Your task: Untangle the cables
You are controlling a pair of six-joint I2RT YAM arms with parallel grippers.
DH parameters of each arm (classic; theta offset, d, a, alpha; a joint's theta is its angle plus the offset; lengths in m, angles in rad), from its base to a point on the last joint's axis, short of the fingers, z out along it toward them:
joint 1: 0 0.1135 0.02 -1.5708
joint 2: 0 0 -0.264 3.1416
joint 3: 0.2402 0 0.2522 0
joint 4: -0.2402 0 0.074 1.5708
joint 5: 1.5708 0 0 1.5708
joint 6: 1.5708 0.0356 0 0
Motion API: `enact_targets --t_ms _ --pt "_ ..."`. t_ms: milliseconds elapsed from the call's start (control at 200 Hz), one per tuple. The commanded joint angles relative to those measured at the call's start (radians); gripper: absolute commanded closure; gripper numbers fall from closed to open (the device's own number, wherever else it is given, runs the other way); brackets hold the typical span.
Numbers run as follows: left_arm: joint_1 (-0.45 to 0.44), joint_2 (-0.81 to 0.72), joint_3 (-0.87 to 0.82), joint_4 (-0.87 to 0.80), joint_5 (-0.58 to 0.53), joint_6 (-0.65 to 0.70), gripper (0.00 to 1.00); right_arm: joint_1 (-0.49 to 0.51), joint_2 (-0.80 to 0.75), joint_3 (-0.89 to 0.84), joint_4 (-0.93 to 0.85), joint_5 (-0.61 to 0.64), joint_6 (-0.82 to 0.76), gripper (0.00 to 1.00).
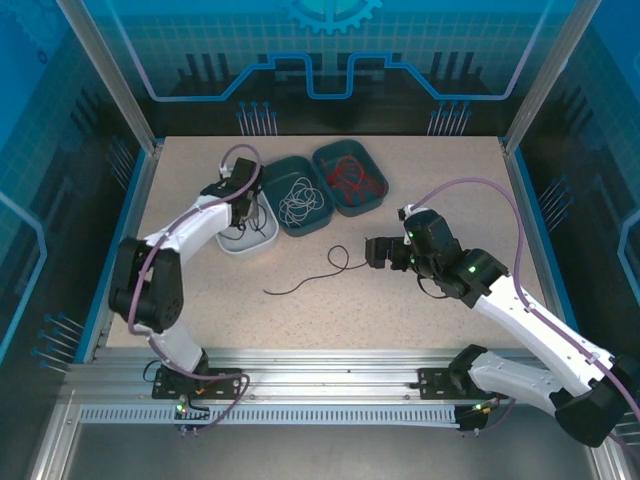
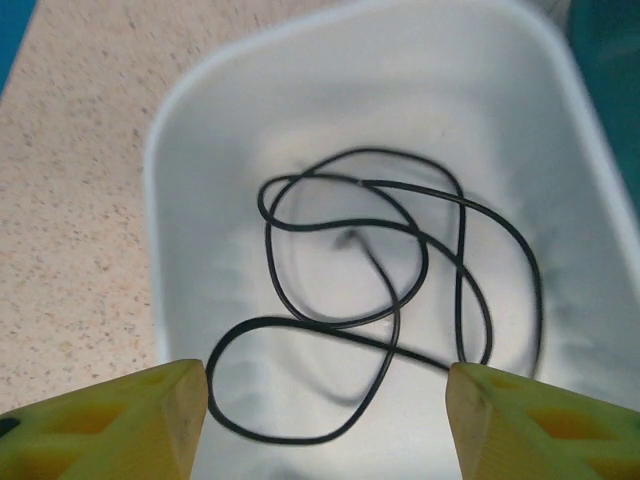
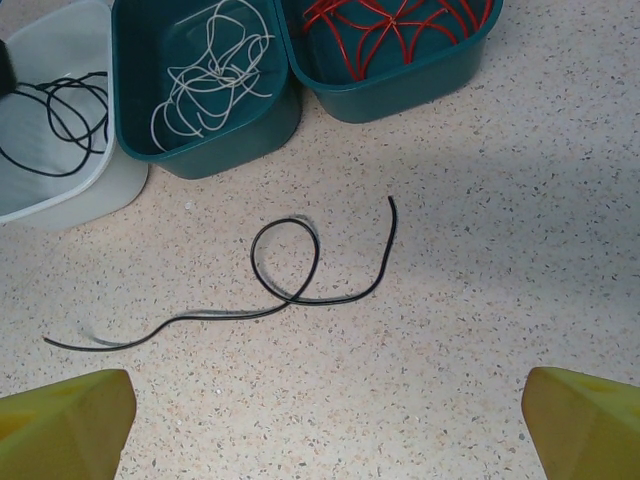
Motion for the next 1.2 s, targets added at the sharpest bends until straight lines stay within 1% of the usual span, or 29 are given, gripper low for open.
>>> enact_targets --t_ms 0,155,240,305,450,555,625,670,760,836,916,956,1056,1191 --pt "-0.005 -0.072 -0.022 -0.019 0.042 0.009 0.29 -0.013 -0.008 -0.012 -0.003 0.016 0.015 0.00" --pt "-0.005 -0.136 -0.036 -0.009 0.106 0.004 0.25 -0.013 -0.008 -0.013 -0.003 0.022 0.018 0.00" --pt "-0.008 -0.173 -0.054 0.005 0.178 -0.005 0.23 -0.013 -0.008 -0.011 -0.012 0.039 0.023 0.00" --pt "-0.024 -0.201 -0.075 0.022 0.238 -0.006 0.18 -0.013 -0.009 -0.008 -0.025 0.066 0.035 0.00" --pt "-0.108 -0.248 -0.131 0.068 0.340 -0.025 0.11 -0.028 -0.010 -0.004 -0.086 0.163 0.094 0.00" --pt "-0.195 -0.252 -0.161 0.098 0.380 -0.038 0.08 -0.058 -0.007 -0.012 -0.121 0.183 0.135 0.00" --pt "-0.239 -0.246 -0.184 0.129 0.415 -0.074 0.08 -0.073 -0.011 -0.021 -0.134 0.191 0.156 0.00" --pt "-0.265 -0.240 -0.204 0.157 0.438 -0.102 0.10 -0.082 -0.015 -0.028 -0.140 0.194 0.167 0.00" --pt "-0.318 -0.213 -0.236 0.223 0.457 -0.149 0.19 -0.098 -0.030 -0.045 -0.140 0.189 0.177 0.00" --pt "-0.352 -0.165 -0.231 0.245 0.456 -0.176 0.25 -0.108 -0.044 -0.060 -0.137 0.185 0.183 0.00" --pt "-0.382 -0.105 -0.208 0.255 0.458 -0.183 0.30 -0.117 -0.058 -0.061 -0.139 0.180 0.189 0.00" --pt "-0.397 -0.078 -0.195 0.258 0.446 -0.179 0.35 -0.119 -0.067 -0.091 -0.141 0.178 0.193 0.00" --pt "-0.430 -0.012 -0.163 0.266 0.425 -0.174 0.42 -0.125 -0.090 -0.109 -0.150 0.181 0.200 0.00" --pt "-0.472 0.087 -0.113 0.269 0.388 -0.148 0.44 -0.135 -0.129 -0.140 -0.146 0.182 0.209 0.00"
